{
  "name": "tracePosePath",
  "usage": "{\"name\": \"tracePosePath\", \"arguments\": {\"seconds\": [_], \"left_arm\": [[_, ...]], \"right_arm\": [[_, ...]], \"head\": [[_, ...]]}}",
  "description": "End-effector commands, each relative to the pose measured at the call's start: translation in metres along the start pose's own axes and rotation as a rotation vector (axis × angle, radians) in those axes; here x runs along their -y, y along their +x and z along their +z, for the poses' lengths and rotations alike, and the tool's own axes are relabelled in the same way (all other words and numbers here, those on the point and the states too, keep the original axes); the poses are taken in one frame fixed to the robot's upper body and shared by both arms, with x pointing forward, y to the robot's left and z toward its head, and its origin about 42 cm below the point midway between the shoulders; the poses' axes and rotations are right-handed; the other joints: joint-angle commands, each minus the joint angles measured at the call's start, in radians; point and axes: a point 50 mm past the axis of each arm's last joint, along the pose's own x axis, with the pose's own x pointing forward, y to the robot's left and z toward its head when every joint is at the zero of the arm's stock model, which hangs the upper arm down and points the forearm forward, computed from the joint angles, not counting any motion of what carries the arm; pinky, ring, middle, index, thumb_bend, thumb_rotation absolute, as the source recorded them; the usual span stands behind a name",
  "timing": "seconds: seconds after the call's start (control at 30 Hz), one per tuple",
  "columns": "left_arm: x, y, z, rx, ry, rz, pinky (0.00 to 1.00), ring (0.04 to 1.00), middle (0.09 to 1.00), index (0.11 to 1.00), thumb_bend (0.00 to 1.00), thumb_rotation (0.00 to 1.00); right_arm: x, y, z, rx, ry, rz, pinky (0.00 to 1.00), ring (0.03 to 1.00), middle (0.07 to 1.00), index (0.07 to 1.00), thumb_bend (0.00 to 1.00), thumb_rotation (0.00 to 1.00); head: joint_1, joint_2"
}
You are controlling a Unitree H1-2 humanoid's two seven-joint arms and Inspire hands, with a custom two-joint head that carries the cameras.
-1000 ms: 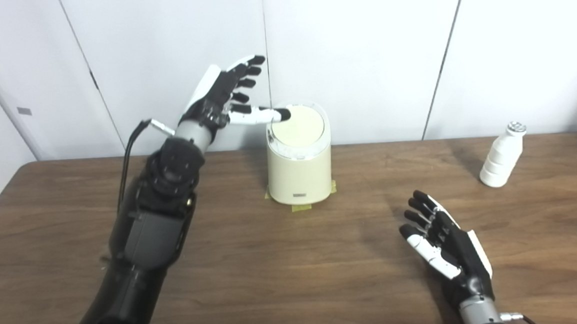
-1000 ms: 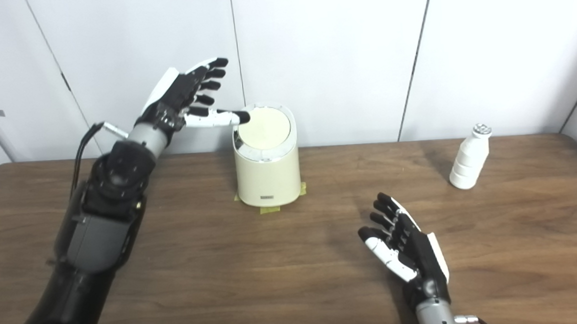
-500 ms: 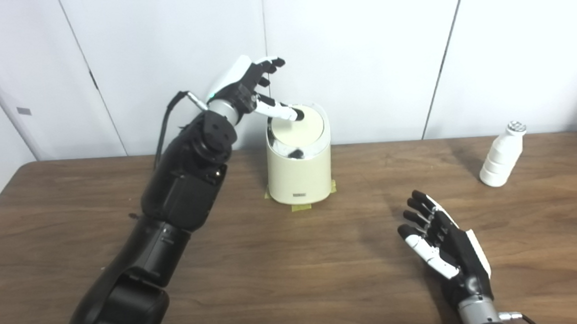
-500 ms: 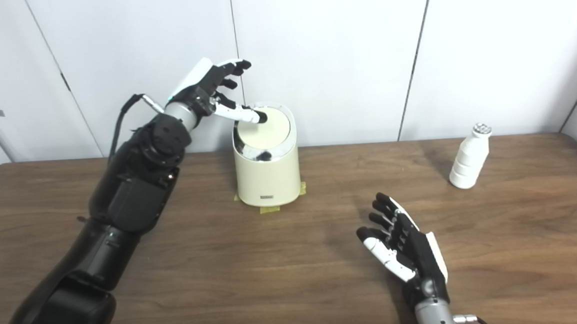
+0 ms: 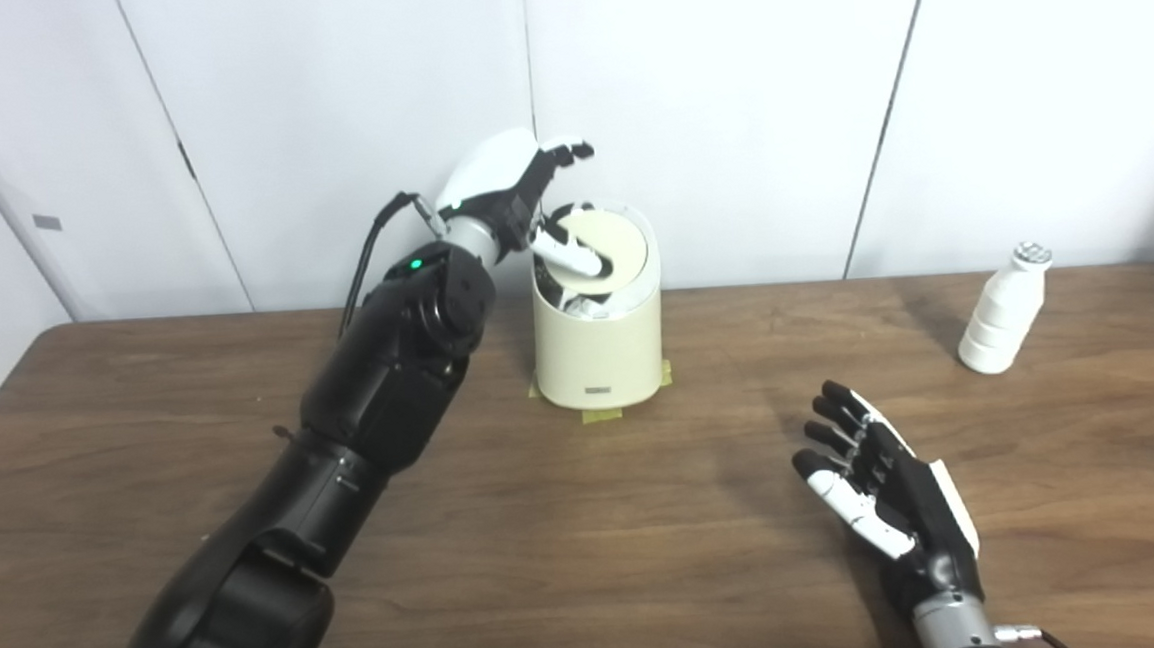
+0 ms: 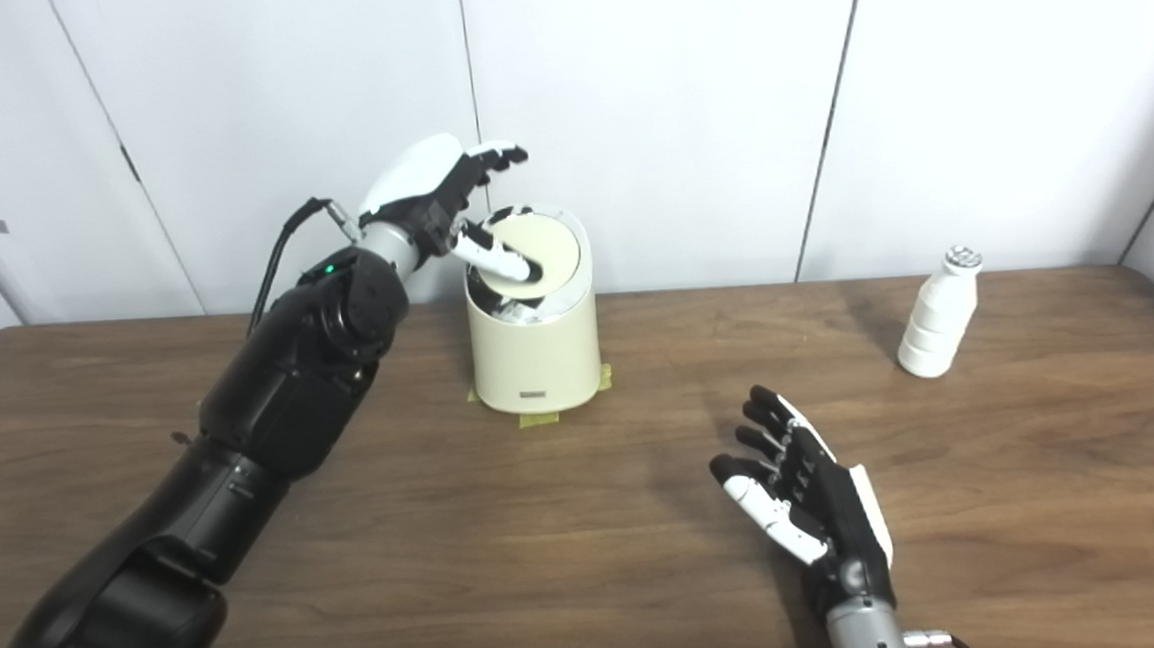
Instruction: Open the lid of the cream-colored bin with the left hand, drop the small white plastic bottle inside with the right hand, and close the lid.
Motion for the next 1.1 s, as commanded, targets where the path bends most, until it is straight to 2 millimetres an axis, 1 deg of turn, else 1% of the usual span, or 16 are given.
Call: {"name": "tracePosePath", "arguments": {"seconds": [0.0, 0.23, 0.43, 0.57, 0.63, 0.77, 0.87, 0.93, 1.07], "left_arm": [[-0.032, 0.006, 0.011, 0.059, 0.079, 0.098, 0.79, 0.899, 0.908, 0.911, 0.87, 0.17], [-0.027, 0.003, 0.010, 0.092, 0.205, 0.091, 0.82, 0.925, 0.940, 0.930, 0.87, 0.15], [-0.023, 0.003, 0.010, 0.102, 0.315, 0.104, 0.81, 0.896, 0.908, 0.908, 0.90, 0.13], [-0.018, 0.002, 0.010, 0.117, 0.354, 0.100, 0.79, 0.867, 0.883, 0.901, 0.91, 0.11], [-0.015, 0.003, 0.010, 0.122, 0.379, 0.096, 0.79, 0.863, 0.880, 0.903, 0.92, 0.11], [-0.010, 0.003, 0.012, 0.130, 0.393, 0.085, 0.80, 0.874, 0.880, 0.903, 0.94, 0.11], [-0.008, 0.004, 0.015, 0.143, 0.408, 0.078, 0.81, 0.879, 0.880, 0.902, 0.95, 0.12], [-0.010, 0.004, 0.016, 0.146, 0.403, 0.078, 0.80, 0.877, 0.876, 0.904, 0.94, 0.13], [-0.018, 0.002, 0.021, 0.129, 0.350, 0.089, 0.76, 0.848, 0.866, 0.909, 0.93, 0.14]], "right_arm": [[-0.003, 0.005, 0.014, 0.064, 0.011, 0.004, 0.74, 0.839, 0.873, 0.865, 0.54, 0.40], [-0.003, 0.005, 0.014, 0.062, 0.004, 0.000, 0.73, 0.835, 0.873, 0.866, 0.55, 0.40], [-0.005, 0.006, 0.015, 0.062, 0.006, 0.002, 0.72, 0.829, 0.869, 0.862, 0.55, 0.39], [-0.005, 0.006, 0.015, 0.062, 0.002, 0.001, 0.72, 0.831, 0.869, 0.862, 0.55, 0.40], [-0.005, 0.006, 0.015, 0.063, 0.007, 0.002, 0.72, 0.832, 0.870, 0.863, 0.55, 0.40], [-0.004, 0.007, 0.014, 0.067, 0.011, 0.002, 0.73, 0.834, 0.871, 0.863, 0.55, 0.40], [-0.004, 0.007, 0.015, 0.067, 0.008, -0.003, 0.72, 0.828, 0.867, 0.858, 0.57, 0.40], [-0.004, 0.007, 0.015, 0.068, 0.012, -0.004, 0.72, 0.826, 0.867, 0.857, 0.57, 0.40], [-0.004, 0.007, 0.016, 0.065, 0.017, -0.005, 0.73, 0.832, 0.868, 0.857, 0.55, 0.38]], "head": [[-0.001, 0.001], [0.000, 0.004], [-0.002, 0.004], [-0.003, 0.002], [-0.005, 0.000], [-0.005, -0.001], [-0.006, 0.001], [-0.008, 0.001], [-0.010, 0.000]]}}
